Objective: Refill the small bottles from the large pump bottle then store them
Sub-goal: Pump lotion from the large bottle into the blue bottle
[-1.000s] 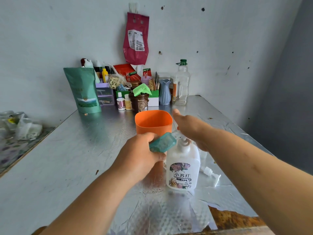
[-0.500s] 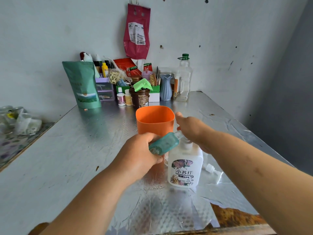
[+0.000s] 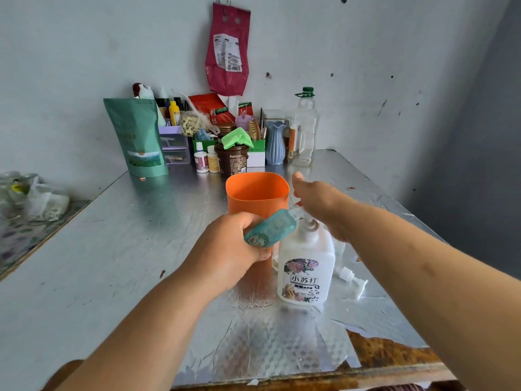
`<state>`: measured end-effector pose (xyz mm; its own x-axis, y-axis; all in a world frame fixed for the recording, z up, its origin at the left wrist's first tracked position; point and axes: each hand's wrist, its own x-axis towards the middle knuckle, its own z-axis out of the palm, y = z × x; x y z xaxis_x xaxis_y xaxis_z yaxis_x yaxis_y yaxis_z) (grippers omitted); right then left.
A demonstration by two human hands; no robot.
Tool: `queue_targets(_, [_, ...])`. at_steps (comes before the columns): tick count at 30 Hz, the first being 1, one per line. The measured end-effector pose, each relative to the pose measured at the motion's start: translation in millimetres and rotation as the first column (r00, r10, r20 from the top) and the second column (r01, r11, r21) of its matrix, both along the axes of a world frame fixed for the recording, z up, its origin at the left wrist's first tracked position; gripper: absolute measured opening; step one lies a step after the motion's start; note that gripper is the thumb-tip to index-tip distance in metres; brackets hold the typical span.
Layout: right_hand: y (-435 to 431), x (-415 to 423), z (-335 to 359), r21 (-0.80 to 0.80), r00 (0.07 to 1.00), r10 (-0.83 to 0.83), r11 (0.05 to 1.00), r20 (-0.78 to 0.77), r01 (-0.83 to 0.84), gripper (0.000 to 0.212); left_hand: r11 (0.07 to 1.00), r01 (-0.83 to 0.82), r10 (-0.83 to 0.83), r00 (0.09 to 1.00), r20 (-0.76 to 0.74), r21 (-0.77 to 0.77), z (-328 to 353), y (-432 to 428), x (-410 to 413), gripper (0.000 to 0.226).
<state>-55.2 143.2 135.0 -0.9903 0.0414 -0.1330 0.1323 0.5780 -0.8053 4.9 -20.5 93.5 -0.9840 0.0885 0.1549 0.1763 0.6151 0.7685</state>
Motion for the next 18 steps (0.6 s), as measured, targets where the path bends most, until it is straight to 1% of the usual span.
queue_targets(6, [0.4, -1.1, -1.9, 0.047, 1.000, 0.016, 0.999, -0.019, -0.015, 0.064, 1.000, -0.001, 0.001, 1.000, -0.001, -0.001, -2.8, 0.4, -0.1, 0.043])
queue_targets(10, [-0.4, 1.1, -5.0, 0.089, 0.999, 0.024, 0.996, -0.030, -0.021, 0.062, 1.000, -0.005, 0.005, 1.000, -0.006, 0.026, -8.7, -0.4, -0.4, 0.043])
queue_targets(12, [-3.1, 2.2, -6.7, 0.145, 0.999, 0.039, 0.989, -0.027, -0.035, 0.058, 1.000, -0.008, 0.008, 1.000, 0.006, 0.025, -12.0, -0.1, -1.9, 0.044])
queue_targets(14, [-5.3, 3.5, -6.5, 0.182, 1.000, 0.019, 0.983, -0.023, -0.015, 0.056, 1.000, -0.009, 0.008, 1.000, 0.020, 0.022, -13.5, 1.4, -1.9, 0.044])
queue_targets(16, [-4.1, 3.0, -5.7, 0.166, 1.000, 0.022, 0.986, -0.008, -0.021, 0.059, 0.999, -0.012, 0.012, 1.000, 0.020, 0.029, -12.2, 2.0, -0.3, 0.044])
queue_targets(18, [-1.1, 0.9, -5.0, 0.081, 1.000, 0.025, 0.996, 0.011, -0.025, 0.063, 0.999, -0.008, 0.008, 1.000, 0.018, 0.036, -9.8, 2.6, 0.2, 0.042])
